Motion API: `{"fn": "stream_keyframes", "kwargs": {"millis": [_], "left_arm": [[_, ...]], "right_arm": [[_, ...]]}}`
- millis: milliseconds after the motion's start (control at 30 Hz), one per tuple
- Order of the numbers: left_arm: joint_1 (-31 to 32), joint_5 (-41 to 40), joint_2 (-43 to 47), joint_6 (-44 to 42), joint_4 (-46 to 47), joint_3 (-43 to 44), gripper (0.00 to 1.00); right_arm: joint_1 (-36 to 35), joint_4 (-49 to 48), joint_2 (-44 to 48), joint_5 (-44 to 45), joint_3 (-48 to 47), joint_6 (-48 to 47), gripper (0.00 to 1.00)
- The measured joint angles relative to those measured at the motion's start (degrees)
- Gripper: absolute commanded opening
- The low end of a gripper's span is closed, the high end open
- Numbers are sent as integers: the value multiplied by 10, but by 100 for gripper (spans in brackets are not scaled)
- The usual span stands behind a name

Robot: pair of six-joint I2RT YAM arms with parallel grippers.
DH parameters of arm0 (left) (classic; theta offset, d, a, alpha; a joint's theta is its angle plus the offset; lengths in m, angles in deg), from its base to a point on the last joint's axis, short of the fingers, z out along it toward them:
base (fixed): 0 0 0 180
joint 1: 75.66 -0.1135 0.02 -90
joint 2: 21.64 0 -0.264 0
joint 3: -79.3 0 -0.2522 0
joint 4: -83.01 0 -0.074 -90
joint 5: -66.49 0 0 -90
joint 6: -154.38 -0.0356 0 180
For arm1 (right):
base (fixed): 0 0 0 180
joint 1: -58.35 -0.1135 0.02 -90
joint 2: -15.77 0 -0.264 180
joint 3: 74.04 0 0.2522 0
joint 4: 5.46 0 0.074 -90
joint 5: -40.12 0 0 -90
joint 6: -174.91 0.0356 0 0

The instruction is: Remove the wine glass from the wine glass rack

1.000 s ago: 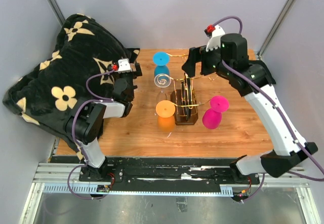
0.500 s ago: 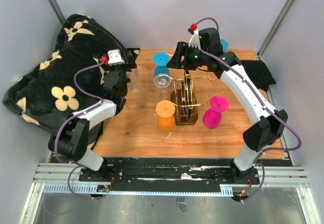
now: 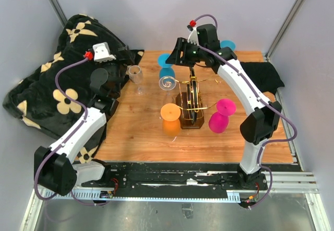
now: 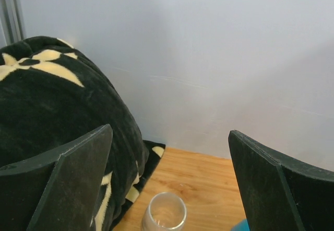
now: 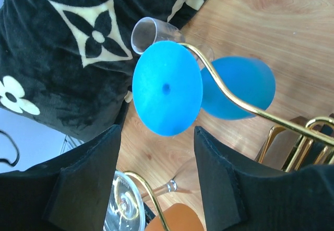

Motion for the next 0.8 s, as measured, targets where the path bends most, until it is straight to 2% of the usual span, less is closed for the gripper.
{"fn": "stream_keyframes", "kwargs": {"millis": [333,467,533,700,800], "left_arm": [[0,19,64,41,-112,43,100],[0,26,89,51,-137,49,100],[0,26,97,59,-154,56,100],[0,29,101,73,-195,80,100],[0,32,106,74,-208,82,100]], "right_arm": [[0,13,-27,7,-32,2,59],[0,14,-39,8,-43,9,52],[0,10,-47,8,-44,14,45],[0,4,-70,3,-51,30,15],[0,-5,-70,-1,-47,42,3]]}}
